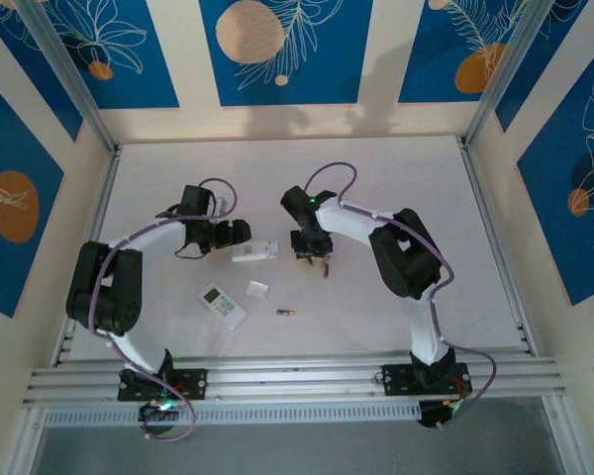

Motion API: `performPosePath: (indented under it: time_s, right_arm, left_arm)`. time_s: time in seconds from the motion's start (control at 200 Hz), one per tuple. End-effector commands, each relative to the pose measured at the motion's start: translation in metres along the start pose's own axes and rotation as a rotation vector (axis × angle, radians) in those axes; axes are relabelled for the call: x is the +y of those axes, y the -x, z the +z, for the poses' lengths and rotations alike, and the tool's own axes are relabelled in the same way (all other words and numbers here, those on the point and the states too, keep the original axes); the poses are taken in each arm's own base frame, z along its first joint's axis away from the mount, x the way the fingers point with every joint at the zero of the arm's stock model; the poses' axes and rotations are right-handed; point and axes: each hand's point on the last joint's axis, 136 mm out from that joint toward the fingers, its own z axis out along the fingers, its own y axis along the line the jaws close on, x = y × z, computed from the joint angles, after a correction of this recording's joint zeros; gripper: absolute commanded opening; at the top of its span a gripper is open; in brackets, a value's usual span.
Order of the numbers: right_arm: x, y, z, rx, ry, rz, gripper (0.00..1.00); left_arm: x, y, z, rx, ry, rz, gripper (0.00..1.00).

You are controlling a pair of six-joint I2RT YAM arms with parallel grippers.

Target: Load the batteries into the remote control

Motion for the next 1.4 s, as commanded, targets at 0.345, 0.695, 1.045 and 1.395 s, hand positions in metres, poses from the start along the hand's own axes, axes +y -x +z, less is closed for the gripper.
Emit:
performPosePath:
  time_s: [0.345,0.695,1.045,1.395]
  right_arm:
    - [0.056,0.017,-0.051,-0.070,0.225,-0.016,0.11]
    - [0.094,0.044,-0.041,-0.086,0.309,-0.001,0.12]
    - [0.099,0.041,-0.013,-0.015,0.311,0.041,0.12]
    - [0.099,0.034,-0.005,0.045,0.327,0.074,0.20]
  left_arm:
    - [-0.005,-0.022,0.030,0.128,0.025,0.003,0.70]
    - [-0.005,-0.024,0.037,0.151,0.014,-0.007,0.52]
    - [-0.005,-0.025,0.038,0.158,0.015,-0.009,0.51]
    - [-0.006,-0.024,0.036,0.154,0.017,-0.010,0.51]
